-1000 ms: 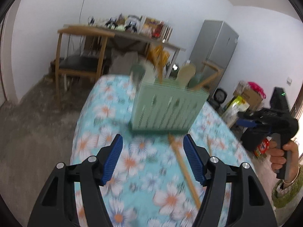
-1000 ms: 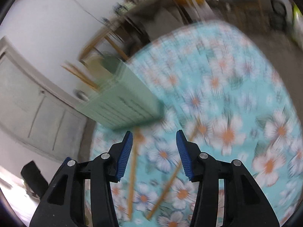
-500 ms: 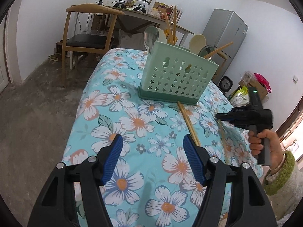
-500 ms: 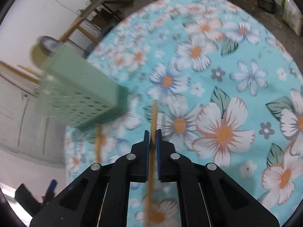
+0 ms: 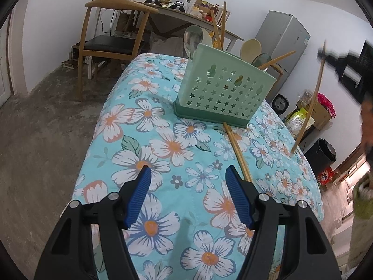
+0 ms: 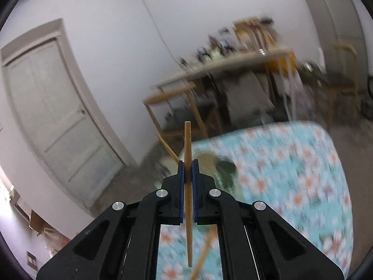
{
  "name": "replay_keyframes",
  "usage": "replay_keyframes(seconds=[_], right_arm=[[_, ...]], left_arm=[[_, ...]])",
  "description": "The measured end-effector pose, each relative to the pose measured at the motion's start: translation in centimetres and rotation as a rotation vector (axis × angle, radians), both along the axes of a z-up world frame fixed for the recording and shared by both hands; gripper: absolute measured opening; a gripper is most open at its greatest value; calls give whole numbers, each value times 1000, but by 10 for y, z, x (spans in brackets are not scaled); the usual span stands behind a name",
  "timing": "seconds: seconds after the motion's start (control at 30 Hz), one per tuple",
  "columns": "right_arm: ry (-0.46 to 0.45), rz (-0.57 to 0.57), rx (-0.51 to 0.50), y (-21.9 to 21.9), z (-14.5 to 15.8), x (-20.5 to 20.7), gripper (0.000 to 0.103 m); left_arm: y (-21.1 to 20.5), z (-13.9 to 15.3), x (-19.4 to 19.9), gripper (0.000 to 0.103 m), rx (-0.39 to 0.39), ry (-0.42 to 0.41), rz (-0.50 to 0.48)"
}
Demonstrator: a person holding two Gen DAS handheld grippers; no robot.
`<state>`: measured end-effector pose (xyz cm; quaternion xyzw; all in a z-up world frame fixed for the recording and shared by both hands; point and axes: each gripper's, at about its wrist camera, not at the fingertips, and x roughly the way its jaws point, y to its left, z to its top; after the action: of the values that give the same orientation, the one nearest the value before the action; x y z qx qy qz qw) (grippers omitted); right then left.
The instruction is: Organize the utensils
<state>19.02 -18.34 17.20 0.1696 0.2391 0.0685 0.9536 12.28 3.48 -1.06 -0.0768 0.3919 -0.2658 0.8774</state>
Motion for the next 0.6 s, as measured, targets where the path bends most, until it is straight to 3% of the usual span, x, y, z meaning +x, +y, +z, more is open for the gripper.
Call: replay_keyframes(seconds=[0.27,0.6], right_arm=[[-171,-26,-142,20,49,46,4],[-211,-40,-306,42,21,111,4]], left_arm=[[6,-2,2,64,1,4,14],[20,-8,9,64,16,13,49]])
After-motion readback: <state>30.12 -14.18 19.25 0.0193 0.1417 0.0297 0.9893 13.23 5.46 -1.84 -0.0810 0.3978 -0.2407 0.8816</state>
